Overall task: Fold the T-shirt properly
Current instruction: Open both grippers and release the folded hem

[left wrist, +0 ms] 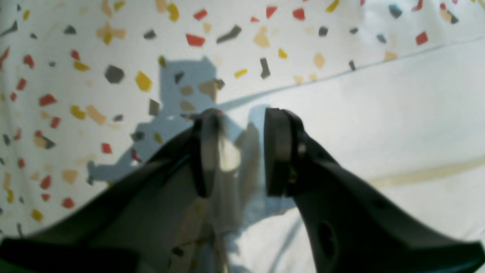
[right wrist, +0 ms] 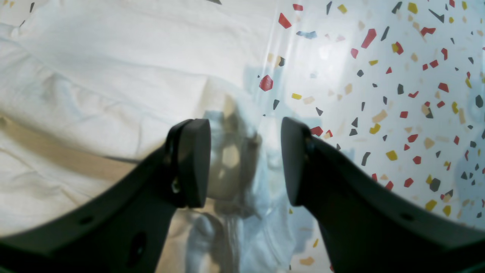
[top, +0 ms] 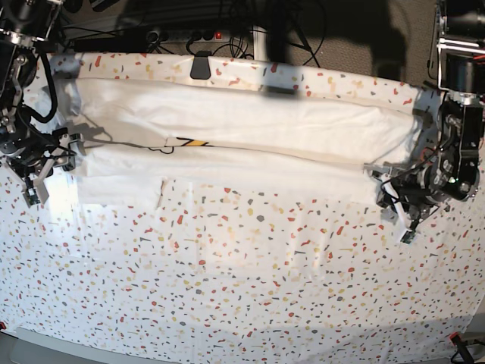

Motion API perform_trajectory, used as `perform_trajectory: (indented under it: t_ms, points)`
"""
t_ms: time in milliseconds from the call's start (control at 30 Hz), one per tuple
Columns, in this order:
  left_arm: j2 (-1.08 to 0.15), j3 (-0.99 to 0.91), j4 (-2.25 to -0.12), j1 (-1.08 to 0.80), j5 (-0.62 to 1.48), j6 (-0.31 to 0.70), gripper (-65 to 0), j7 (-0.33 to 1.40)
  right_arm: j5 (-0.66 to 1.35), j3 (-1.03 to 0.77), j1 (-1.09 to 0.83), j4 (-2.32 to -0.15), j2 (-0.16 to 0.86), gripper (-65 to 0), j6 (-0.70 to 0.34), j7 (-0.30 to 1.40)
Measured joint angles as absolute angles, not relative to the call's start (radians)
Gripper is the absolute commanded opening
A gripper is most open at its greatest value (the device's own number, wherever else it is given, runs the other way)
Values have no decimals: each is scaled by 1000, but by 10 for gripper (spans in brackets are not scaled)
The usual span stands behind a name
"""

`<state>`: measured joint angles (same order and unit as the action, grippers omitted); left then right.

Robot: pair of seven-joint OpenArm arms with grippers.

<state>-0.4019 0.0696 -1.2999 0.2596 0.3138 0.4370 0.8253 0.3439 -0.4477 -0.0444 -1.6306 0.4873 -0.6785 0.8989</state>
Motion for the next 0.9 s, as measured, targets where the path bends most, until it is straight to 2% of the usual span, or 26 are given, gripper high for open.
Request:
perform_trajectory:
  t_ms: [467, 600, 700, 900]
  points:
    - [-402, 70, -1300, 258, 315, 437, -450, 802, 344, -448, -44, -1631, 487, -346, -678, 899]
    - [-402, 70, -1300, 258, 314, 437, -517, 800, 344, -448, -44, -1631, 487, -346, -678, 899]
    - [-402, 70, -1300, 258, 314, 437, -650, 799, 344, -448, -45, -1631, 487, -346, -678, 899]
    - [-402, 70, -1300, 258, 314, 437, -650, 799, 356, -448, -44, -1631, 487, -346, -678, 899]
